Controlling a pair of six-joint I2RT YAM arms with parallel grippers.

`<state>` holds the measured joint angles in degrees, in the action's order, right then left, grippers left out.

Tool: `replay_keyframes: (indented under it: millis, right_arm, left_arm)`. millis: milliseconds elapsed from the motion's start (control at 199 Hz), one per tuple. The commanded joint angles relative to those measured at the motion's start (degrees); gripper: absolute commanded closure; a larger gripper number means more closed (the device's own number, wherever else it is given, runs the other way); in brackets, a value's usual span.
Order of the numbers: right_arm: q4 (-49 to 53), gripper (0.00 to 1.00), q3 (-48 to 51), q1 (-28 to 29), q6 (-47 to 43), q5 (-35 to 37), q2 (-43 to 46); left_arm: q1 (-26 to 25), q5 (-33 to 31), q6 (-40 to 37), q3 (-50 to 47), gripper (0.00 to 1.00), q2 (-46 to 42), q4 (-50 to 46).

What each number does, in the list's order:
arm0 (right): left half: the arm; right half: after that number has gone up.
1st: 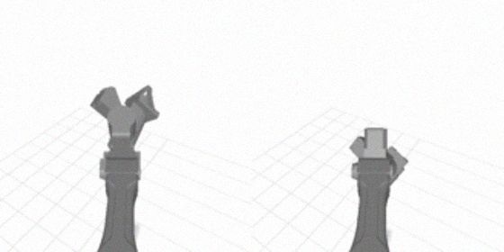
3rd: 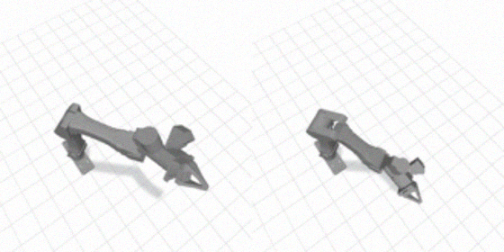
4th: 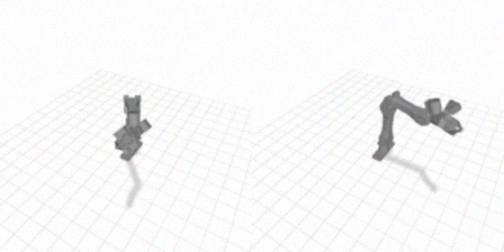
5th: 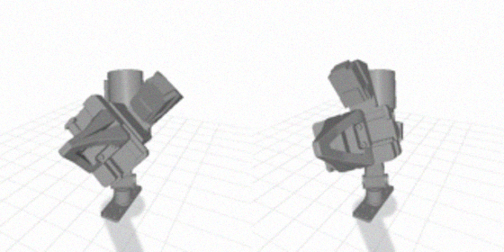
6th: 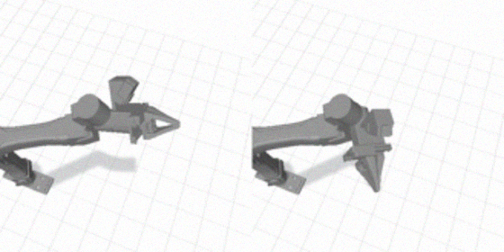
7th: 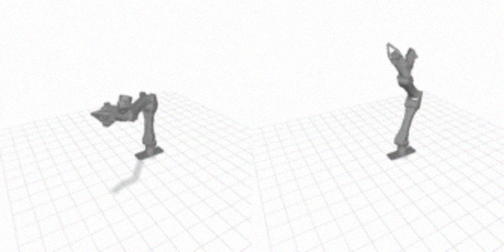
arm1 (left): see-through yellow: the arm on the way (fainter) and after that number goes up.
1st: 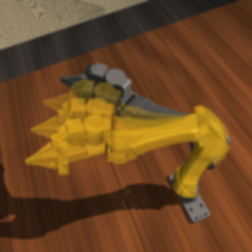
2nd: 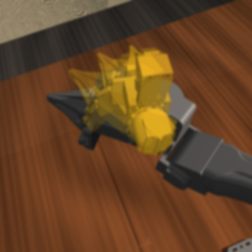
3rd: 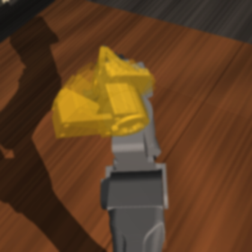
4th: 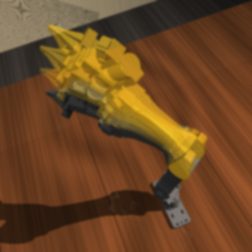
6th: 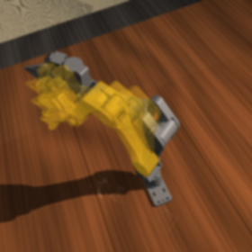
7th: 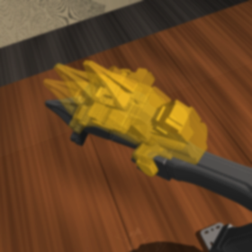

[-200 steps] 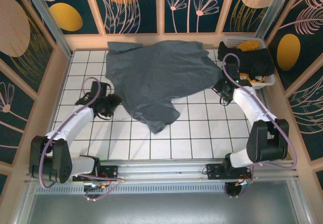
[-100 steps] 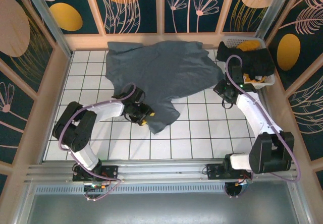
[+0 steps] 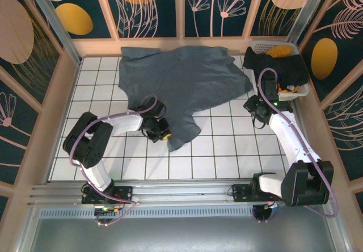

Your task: Fold and stack the t-shirts

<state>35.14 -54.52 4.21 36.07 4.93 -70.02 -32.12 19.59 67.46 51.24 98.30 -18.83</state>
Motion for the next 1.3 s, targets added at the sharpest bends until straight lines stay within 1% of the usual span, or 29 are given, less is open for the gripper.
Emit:
replay_keyframes:
  millis: [0, 140, 191, 231, 336, 351, 381, 491, 607, 757, 842, 918, 953, 1123, 1274, 1294]
  right_arm:
    - [1.4, 0.49, 1.1, -0.5, -0.5, 1.1, 1.0]
    - [0.0, 0.5, 2.3, -0.7, 1.0, -0.1, -0.1]
    - [-0.9, 0.5, 2.9, -0.6, 1.6, -1.1, -0.9]
    - [-1.6, 0.5, 3.4, -0.5, 2.2, -2.0, -1.8]
    - [-3.9, 0.51, 6.2, -0.3, 4.6, -3.7, -3.9]
    - [-4.1, 0.51, 6.6, -0.3, 5.0, -5.2, -4.2]
    - [-4.8, 0.51, 7.8, -0.1, 5.8, -5.9, -4.7]
    - [-7.2, 0.52, 11.8, 0.9, 8.8, -7.5, -6.4]
    - [-11.1, 0.52, 13.8, 1.1, 9.3, -7.8, -9.4]
    - [-14.4, 0.55, 10.1, 0.9, 5.8, -5.6, -16.0]
    - [-15.9, 0.55, 8.0, 1.1, 2.5, -4.5, -17.8]
    - [-15.8, 0.55, 6.6, 1.0, 0.4, -4.2, -19.3]
    - [-15.6, 0.55, 5.8, 0.9, -0.5, -3.0, -20.1]
    - [-16.6, 0.55, 4.2, 1.4, -4.7, -3.7, -22.3]
    - [-15.2, 0.55, 2.3, 1.6, -5.9, -3.7, -26.2]
    - [-15.1, 0.55, 2.2, 1.7, -5.9, -5.1, -26.7]
  left_arm:
    - [4.9, -10.4, -4.2, -5.2, 1.0, -6.2, -12.4]
    - [13.3, -19.1, -9.1, -7.3, 1.0, -14.1, -19.1]
    - [15.8, -20.0, -10.0, -7.8, 1.0, -16.0, -19.1]
    - [16.7, -19.9, -10.2, -7.8, 1.0, -17.3, -18.0]
    - [16.9, -17.5, -9.7, -6.2, 1.0, -16.9, -15.8]
    - [16.8, -17.2, -9.6, -6.0, 1.0, -16.7, -15.8]
    - [16.8, -16.8, -9.2, -5.7, 1.0, -16.4, -15.6]
    - [16.8, -19.1, -8.5, -5.5, 1.0, -17.5, -17.0]
    - [16.9, -19.9, -9.3, -6.1, 1.0, -18.5, -18.3]
    - [16.8, -19.8, -9.8, -7.3, 1.0, -18.9, -18.7]
    - [16.8, -20.5, -10.5, -6.8, 1.0, -19.0, -19.3]
    - [16.9, -20.9, -11.7, -6.3, 1.0, -18.9, -19.3]
    - [16.8, -20.8, -12.4, -6.2, 1.0, -18.7, -19.2]
    - [16.8, -22.5, -14.3, -5.2, 1.0, -18.2, -19.8]
    - [16.8, -22.2, -14.1, -5.6, 1.0, -18.2, -19.3]
    - [16.8, -22.1, -14.1, -5.6, 1.0, -18.3, -19.1]
